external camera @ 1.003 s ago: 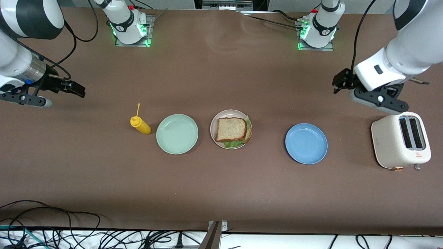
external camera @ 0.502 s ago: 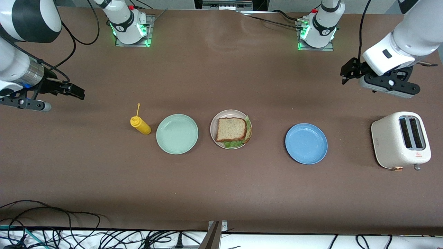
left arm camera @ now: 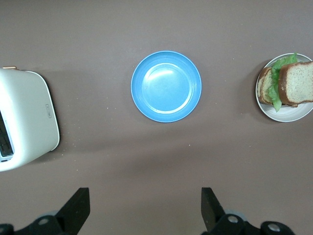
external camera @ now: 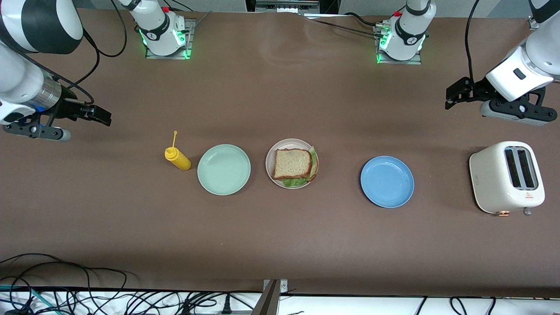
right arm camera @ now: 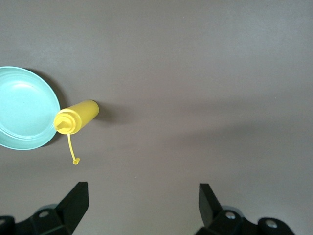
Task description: Make sandwich on beige plate with both arms
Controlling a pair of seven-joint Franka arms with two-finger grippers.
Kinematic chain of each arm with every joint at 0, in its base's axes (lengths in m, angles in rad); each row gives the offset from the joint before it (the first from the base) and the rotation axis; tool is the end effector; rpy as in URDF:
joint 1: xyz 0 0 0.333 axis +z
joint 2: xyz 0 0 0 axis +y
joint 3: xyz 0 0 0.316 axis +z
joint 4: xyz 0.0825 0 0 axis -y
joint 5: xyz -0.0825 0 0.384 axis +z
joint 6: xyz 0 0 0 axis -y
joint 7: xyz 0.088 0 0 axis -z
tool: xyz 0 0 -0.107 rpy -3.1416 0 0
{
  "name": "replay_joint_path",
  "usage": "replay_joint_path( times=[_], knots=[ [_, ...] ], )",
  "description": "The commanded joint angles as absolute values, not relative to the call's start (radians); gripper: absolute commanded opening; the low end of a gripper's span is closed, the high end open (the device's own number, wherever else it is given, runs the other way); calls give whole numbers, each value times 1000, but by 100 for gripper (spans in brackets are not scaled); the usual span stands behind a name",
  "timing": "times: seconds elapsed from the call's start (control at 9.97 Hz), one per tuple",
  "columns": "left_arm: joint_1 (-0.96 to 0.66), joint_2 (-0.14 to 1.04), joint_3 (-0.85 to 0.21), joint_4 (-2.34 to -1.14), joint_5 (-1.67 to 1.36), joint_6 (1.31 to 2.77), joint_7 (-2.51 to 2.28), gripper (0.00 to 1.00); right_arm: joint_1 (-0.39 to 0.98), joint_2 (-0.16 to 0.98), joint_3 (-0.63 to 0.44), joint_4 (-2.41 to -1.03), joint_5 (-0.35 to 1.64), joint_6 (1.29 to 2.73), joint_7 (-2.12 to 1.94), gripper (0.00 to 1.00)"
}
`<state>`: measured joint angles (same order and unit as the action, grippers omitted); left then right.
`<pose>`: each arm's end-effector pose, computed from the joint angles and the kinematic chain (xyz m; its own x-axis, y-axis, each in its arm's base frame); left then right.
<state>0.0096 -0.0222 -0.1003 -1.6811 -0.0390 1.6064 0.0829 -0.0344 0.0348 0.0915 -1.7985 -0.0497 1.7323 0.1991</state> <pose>0.5449 -0.0542 0.5877 0.9840 -0.1711 -0.0494 -0.1691 -0.9847 0.0409 0.5618 0.0270 0.5108 0.9870 -0.1334 -0.0900 -0.1279 -0.9897 0.0639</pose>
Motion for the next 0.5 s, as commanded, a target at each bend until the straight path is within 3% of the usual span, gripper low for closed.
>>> replay_joint_path(
  times=[0.0, 0.4],
  knots=[
    [6, -32, -104, -1692, -14, 1618, 67, 100, -32, 48, 94, -1767, -63, 1704, 198, 100],
    [5, -25, -107, -1687, -17, 1615, 64, 100, -32, 48, 94, -1769, -63, 1704, 196, 100]
  ],
)
